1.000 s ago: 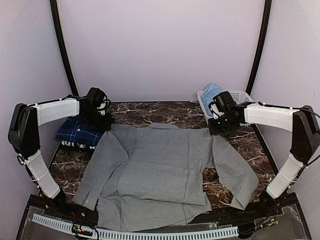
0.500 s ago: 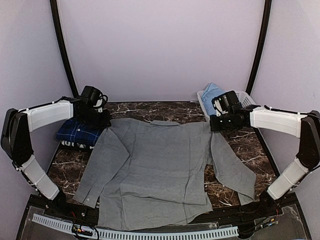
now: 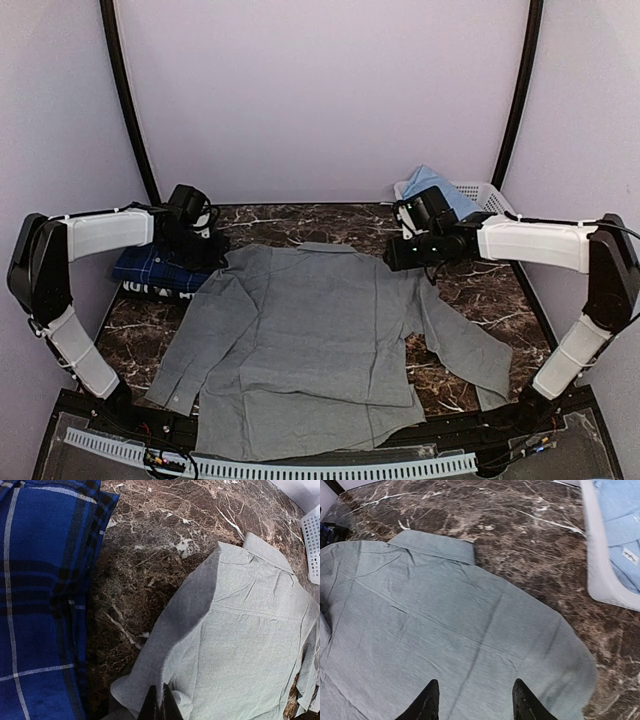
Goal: Fold and stack the long sleeve shirts
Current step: Flatten out the crumpled shirt at the center of the board.
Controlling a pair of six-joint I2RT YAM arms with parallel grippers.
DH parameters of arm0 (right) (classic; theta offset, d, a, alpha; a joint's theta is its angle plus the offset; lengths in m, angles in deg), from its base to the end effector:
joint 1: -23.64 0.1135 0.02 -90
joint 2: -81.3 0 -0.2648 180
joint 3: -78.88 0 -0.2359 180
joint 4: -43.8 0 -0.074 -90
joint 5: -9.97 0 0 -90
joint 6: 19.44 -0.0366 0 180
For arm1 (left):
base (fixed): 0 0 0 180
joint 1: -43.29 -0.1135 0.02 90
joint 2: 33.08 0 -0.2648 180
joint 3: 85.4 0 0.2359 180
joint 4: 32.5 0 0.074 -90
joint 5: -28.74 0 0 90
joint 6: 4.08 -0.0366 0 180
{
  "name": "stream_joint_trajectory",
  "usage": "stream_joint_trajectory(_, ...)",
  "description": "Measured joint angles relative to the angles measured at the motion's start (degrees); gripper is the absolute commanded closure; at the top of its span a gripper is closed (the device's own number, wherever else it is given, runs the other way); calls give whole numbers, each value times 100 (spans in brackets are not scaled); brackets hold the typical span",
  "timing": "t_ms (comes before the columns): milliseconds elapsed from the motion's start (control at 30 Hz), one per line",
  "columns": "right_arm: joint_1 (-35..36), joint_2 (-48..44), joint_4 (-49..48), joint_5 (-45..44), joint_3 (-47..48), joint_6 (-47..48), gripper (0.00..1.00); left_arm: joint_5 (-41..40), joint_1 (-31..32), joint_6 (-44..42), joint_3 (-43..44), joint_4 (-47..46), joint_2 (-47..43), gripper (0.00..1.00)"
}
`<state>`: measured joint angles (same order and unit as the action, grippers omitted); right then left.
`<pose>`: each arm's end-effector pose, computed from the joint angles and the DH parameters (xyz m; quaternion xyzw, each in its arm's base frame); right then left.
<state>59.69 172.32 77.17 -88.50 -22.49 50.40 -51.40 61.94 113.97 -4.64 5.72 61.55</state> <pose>0.2716 0.1910 0.2487 -0.1002 0.9188 0.1166 0.3635 0.3183 -0.1140 0.2341 -0.0494 0.9414 -0.2029 0.2649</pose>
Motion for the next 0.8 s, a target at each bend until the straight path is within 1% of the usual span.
stream_joint_trajectory(167,374,962,-343,245,549,-245,55,131,31,24,-37,-52,4,100)
stream_joint_trajectory(367,450,2135,-468,426,1038,-393,55,219,55,26,-39,-70,4,100)
stream_joint_trajectory(600,450,2870,-363,260,1696,-372,55,310,85,26,-39,-66,4,100)
stream_joint_trajectory(800,380,3587,-85,-17,2704,-144,54,323,92,24,197,0,107,100)
